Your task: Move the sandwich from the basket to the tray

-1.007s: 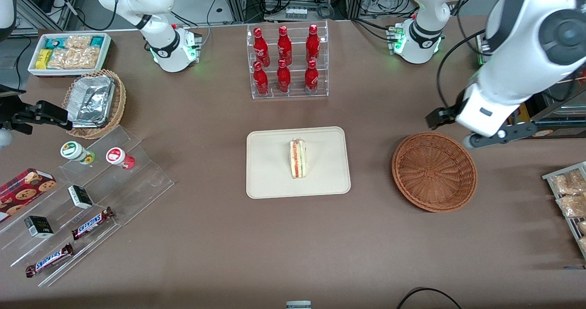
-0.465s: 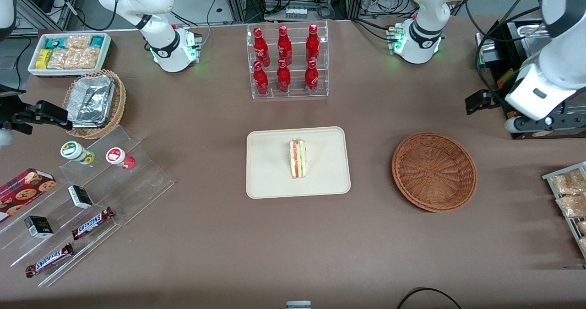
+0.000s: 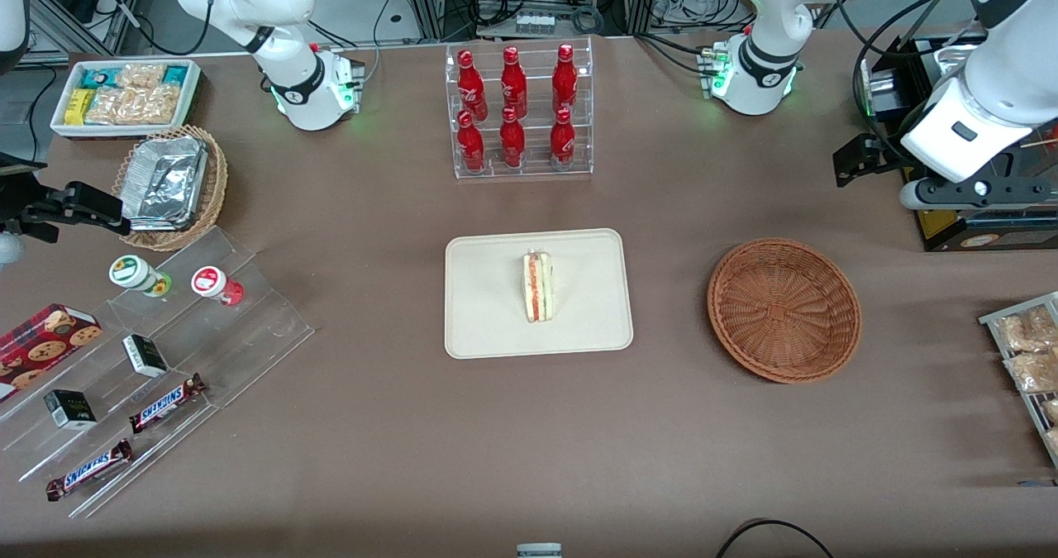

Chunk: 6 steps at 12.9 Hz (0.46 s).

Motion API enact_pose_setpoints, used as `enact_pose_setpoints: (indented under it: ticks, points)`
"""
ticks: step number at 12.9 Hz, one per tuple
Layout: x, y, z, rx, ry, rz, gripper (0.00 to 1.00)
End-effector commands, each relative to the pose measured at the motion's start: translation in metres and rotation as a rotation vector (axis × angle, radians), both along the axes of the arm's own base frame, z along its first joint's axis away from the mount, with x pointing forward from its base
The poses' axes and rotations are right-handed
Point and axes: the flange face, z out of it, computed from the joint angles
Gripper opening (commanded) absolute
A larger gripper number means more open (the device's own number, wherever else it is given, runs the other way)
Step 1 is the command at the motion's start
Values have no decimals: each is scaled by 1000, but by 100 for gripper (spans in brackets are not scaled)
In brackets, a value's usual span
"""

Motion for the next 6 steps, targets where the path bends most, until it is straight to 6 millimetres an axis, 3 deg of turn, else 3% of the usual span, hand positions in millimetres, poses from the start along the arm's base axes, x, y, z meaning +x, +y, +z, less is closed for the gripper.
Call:
enact_pose_setpoints:
  ticks: [1, 6]
  points:
    - [-4, 3, 11, 0, -19, 2, 99]
    - [15, 13, 15, -17, -37, 15, 99]
